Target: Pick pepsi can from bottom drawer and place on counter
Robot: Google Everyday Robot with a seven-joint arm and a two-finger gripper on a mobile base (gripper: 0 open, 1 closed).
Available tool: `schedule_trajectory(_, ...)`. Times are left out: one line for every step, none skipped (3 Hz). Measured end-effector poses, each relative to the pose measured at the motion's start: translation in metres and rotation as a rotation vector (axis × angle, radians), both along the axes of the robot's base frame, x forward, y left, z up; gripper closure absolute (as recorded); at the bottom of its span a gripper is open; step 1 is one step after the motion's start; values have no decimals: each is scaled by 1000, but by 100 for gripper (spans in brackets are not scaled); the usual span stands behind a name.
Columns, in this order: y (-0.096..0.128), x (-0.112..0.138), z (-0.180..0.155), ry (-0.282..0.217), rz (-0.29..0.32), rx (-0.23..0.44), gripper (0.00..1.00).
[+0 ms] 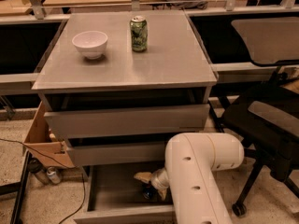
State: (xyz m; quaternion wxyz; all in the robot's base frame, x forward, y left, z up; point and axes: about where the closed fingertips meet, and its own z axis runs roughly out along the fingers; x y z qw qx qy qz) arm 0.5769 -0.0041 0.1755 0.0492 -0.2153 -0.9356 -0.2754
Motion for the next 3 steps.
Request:
schedule_trajectory(8,2,-2,-6,-11,-23,0)
schedule_trajectory(15,7,-9,-5,-16,-44,0)
schedule_trajectory(31,11,-35,72,-58,-64,0)
